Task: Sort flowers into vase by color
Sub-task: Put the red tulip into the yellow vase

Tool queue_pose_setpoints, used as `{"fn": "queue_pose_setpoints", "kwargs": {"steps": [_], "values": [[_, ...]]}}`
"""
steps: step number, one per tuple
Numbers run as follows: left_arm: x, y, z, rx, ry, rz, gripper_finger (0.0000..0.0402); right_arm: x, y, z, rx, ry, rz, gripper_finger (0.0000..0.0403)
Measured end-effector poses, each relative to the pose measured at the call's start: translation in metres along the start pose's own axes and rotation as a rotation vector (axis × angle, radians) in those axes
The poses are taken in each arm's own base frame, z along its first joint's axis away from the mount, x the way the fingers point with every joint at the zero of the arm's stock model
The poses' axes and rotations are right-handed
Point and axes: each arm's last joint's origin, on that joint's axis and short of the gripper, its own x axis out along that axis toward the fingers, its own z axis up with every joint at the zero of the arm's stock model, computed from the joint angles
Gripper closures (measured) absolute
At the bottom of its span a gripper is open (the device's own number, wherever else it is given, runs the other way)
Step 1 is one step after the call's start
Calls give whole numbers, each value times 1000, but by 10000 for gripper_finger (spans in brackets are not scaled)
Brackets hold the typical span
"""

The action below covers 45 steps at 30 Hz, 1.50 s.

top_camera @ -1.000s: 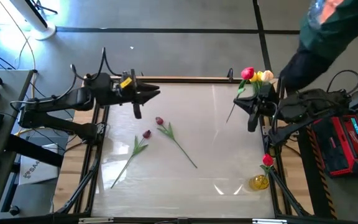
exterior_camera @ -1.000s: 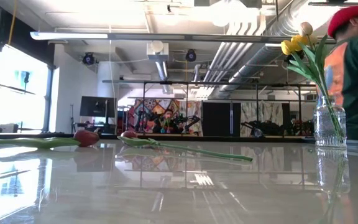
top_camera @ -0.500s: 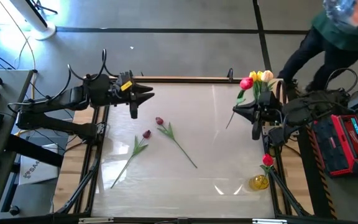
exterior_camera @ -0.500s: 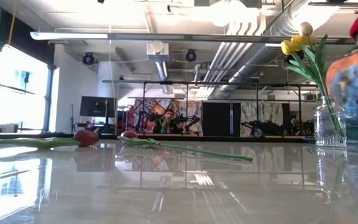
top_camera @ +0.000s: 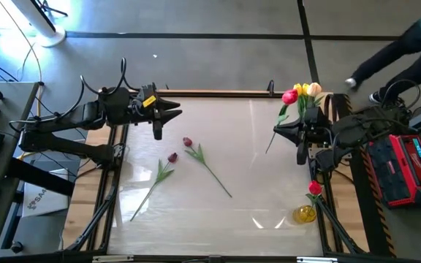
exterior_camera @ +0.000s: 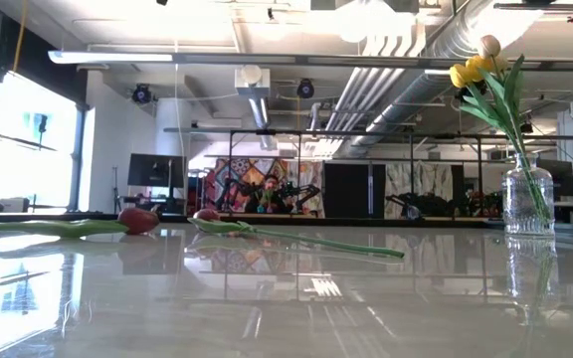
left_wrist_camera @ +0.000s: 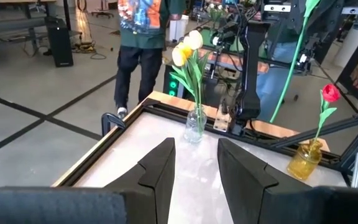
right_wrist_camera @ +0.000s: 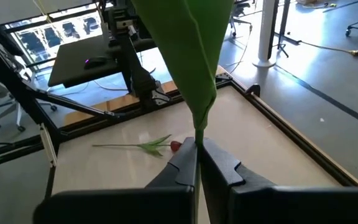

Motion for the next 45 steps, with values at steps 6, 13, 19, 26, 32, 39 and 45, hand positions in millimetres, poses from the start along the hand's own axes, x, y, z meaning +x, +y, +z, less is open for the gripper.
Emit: {"fn": "queue_pose_setpoints", "kwargs": {"steps": [6, 13, 19, 26, 32, 39, 45], "values": [[0, 0, 0, 0, 0, -6, 290, 0, 0, 0, 20, 0, 0, 403], [0, -2, 0, 0, 5, -59, 290, 0, 1, 0, 24, 9, 19, 403], [0, -3, 0, 18, 5, -76, 290, 0, 1, 0, 24, 12, 23, 403], [0, -3, 0, 44, 4, -74, 290, -4, -3, -7, 13, 99, 76, 403], [0, -3, 0, 45, 5, -73, 290, -14, -12, -9, 38, 136, 85, 403], [0, -3, 0, 44, 5, -72, 290, -38, -25, 8, 37, 130, 92, 403], [0, -3, 0, 44, 5, -71, 290, -43, -34, -1, 41, 235, 5, 403]]}}
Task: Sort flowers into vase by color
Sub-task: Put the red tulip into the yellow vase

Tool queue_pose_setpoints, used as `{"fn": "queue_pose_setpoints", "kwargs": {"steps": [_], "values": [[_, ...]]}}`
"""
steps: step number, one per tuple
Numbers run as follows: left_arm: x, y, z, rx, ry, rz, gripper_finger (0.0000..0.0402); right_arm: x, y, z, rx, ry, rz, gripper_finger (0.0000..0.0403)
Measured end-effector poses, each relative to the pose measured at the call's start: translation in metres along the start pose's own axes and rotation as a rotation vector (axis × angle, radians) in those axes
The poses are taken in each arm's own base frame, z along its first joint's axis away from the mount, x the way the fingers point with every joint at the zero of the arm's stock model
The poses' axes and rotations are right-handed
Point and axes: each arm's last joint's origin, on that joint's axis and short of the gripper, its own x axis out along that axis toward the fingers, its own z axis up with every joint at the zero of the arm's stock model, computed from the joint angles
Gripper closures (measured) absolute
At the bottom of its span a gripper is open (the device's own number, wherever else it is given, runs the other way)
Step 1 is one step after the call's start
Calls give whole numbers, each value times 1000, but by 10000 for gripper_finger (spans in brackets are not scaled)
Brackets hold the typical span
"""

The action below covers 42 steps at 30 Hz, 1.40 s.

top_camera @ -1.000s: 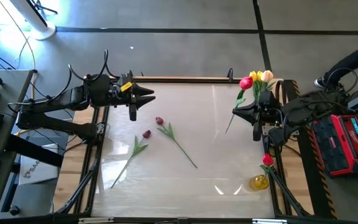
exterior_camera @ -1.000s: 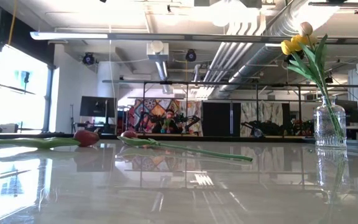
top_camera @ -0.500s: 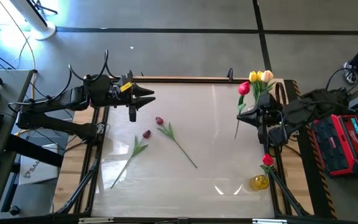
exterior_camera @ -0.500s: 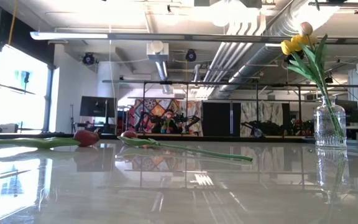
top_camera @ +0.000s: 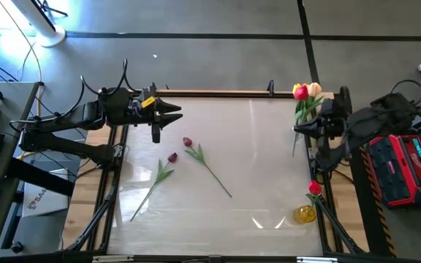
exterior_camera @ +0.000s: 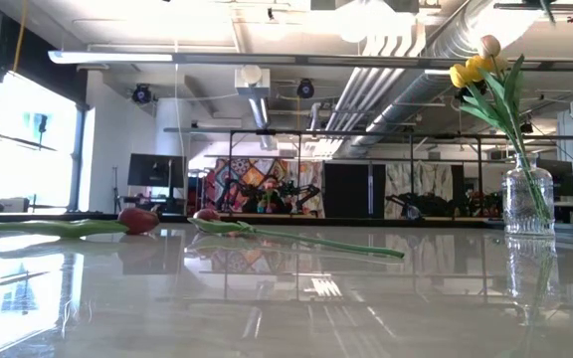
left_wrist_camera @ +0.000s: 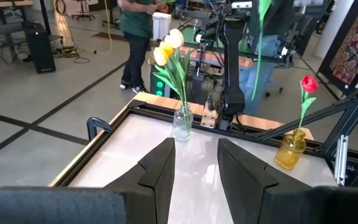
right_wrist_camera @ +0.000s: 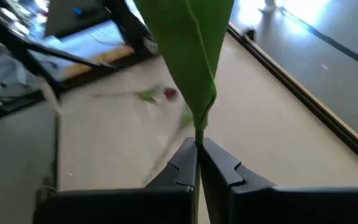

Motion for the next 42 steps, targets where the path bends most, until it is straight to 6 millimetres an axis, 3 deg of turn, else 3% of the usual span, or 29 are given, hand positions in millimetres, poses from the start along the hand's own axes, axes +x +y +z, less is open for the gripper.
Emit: {"fn": "queue_pose_setpoints", "kwargs": {"steps": [5, 14, 18, 24, 31, 42], "values": [[0, 0, 0, 0, 0, 0, 290, 10, 6, -16, 6, 13, -81, 403], [0, 0, 0, 0, 1, 0, 290, 9, 4, -54, 80, 26, -142, 403], [0, 0, 0, 0, 0, 0, 290, 6, 9, -60, 90, 68, -100, 403], [0, 0, 0, 0, 0, 0, 290, -4, 15, -71, 4, 262, 69, 403], [0, 0, 0, 0, 0, 0, 290, -11, 12, -79, 91, 233, 112, 403], [0, 0, 0, 0, 0, 0, 290, 0, 8, -132, 168, 352, 97, 403]]}}
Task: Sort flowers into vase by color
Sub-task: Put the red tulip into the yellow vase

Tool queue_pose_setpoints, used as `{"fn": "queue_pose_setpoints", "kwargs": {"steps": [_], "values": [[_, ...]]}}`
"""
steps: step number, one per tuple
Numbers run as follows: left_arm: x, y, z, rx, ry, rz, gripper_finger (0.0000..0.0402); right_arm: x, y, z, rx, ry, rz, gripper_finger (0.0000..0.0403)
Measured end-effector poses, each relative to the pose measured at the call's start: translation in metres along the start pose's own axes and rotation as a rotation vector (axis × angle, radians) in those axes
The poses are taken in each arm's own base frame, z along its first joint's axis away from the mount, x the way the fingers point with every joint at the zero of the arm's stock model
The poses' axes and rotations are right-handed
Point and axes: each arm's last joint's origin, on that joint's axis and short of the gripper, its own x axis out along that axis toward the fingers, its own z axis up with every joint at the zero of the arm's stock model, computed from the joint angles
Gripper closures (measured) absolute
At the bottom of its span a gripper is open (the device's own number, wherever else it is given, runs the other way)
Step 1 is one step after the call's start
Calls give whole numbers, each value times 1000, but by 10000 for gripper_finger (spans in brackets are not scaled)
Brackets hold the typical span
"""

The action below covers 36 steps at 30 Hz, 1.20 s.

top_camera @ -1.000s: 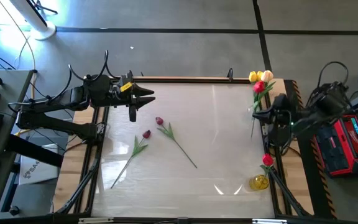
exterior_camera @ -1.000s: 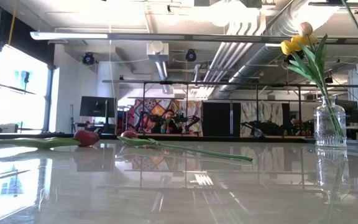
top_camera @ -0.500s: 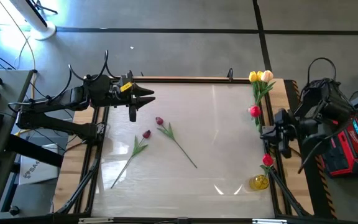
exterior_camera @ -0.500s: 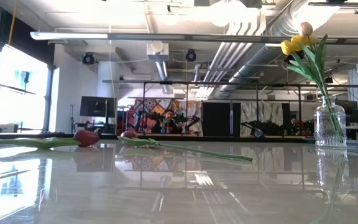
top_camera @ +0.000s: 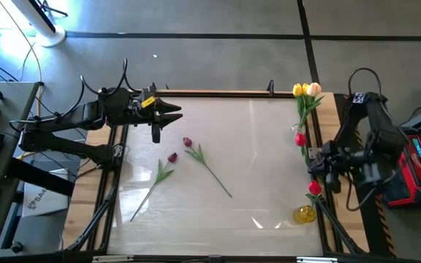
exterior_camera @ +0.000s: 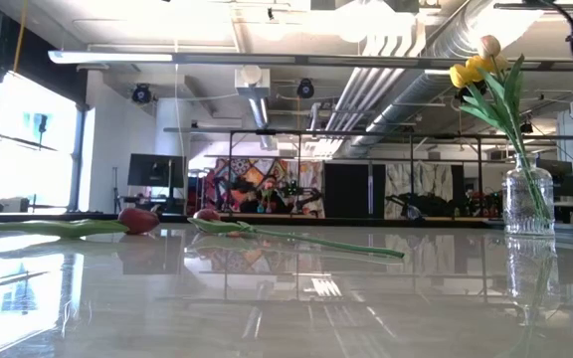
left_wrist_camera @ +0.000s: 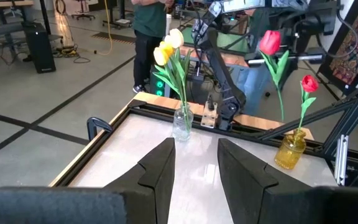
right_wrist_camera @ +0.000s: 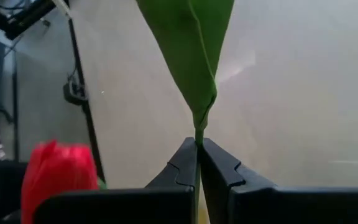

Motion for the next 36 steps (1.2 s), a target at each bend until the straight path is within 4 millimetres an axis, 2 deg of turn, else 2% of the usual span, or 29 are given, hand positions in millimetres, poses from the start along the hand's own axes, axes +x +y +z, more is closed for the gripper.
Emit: {"fn": "queue_pose_setpoints", "kwargs": {"steps": [5, 8, 13, 21, 31, 36], "values": [[0, 0, 0, 0, 0, 0, 290, -1, 7, -14, -2, -35, 48, 403], [0, 0, 0, 0, 0, 0, 290, -1, 12, -19, -16, -102, 74, 403], [0, 0, 0, 0, 0, 0, 290, 0, 18, -26, -14, -108, 71, 403], [0, 0, 0, 0, 0, 0, 290, -4, 20, -30, -38, -201, 142, 403], [0, 0, 0, 0, 0, 0, 290, -5, 24, -41, -70, -148, 145, 403], [0, 0, 0, 0, 0, 0, 290, -4, 29, -46, -106, -227, 167, 403]]}}
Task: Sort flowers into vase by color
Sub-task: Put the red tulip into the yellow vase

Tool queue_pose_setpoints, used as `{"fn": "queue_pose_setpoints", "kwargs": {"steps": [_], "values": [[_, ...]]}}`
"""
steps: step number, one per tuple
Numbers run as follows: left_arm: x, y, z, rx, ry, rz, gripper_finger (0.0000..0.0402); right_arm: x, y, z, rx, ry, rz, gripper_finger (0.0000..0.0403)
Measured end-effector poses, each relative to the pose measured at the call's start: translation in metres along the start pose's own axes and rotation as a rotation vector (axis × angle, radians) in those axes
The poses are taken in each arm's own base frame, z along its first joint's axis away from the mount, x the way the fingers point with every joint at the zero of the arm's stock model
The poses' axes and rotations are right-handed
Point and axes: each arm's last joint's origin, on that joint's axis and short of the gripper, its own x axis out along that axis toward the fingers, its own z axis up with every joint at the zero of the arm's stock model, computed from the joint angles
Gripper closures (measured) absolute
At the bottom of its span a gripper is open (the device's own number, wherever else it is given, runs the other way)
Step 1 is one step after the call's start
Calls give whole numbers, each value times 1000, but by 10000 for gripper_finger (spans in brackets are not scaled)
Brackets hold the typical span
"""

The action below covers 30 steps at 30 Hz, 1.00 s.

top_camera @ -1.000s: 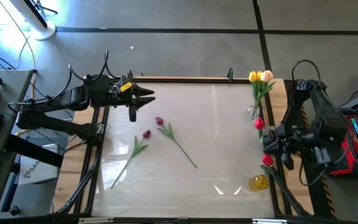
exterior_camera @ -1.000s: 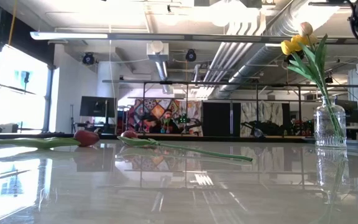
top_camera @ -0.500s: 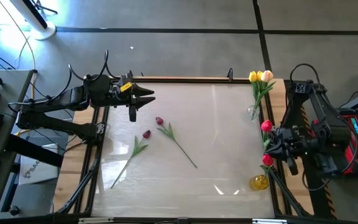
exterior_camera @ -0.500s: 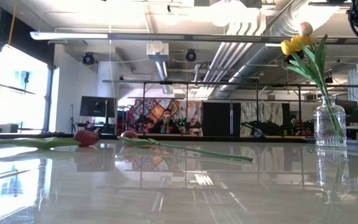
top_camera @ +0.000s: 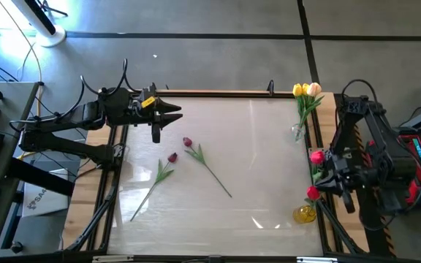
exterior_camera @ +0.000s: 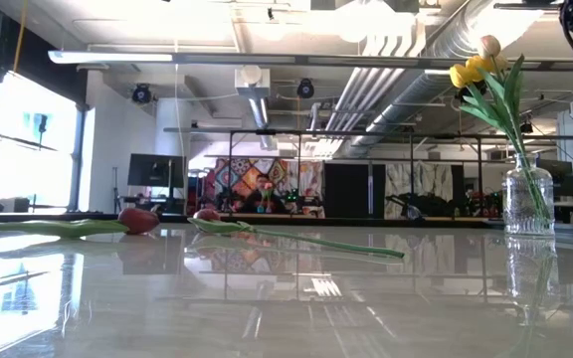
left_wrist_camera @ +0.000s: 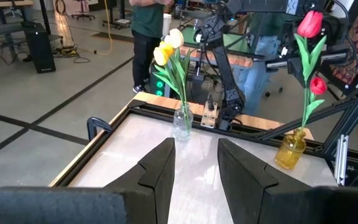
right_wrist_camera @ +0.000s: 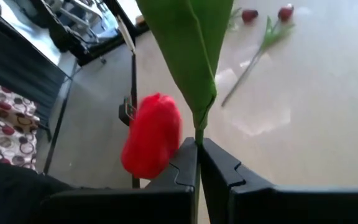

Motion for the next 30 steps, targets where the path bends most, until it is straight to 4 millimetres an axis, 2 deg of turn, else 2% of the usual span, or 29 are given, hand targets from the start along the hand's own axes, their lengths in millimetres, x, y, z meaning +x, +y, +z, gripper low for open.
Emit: {"fn": "queue_pose_setpoints", "kwargs": {"steps": [15, 22, 25, 30], "values": [[0, 0, 0, 0, 0, 0, 290, -3, 5, -10, -112, 25, 13, 403], [0, 0, 0, 0, 0, 0, 290, 2, 14, -23, -144, 44, -19, 401], [0, 0, 0, 0, 0, 0, 290, 4, 18, -30, -155, 65, -47, 386], [0, 0, 0, 0, 0, 0, 290, 9, 25, -41, -81, 61, -76, 336]]}}
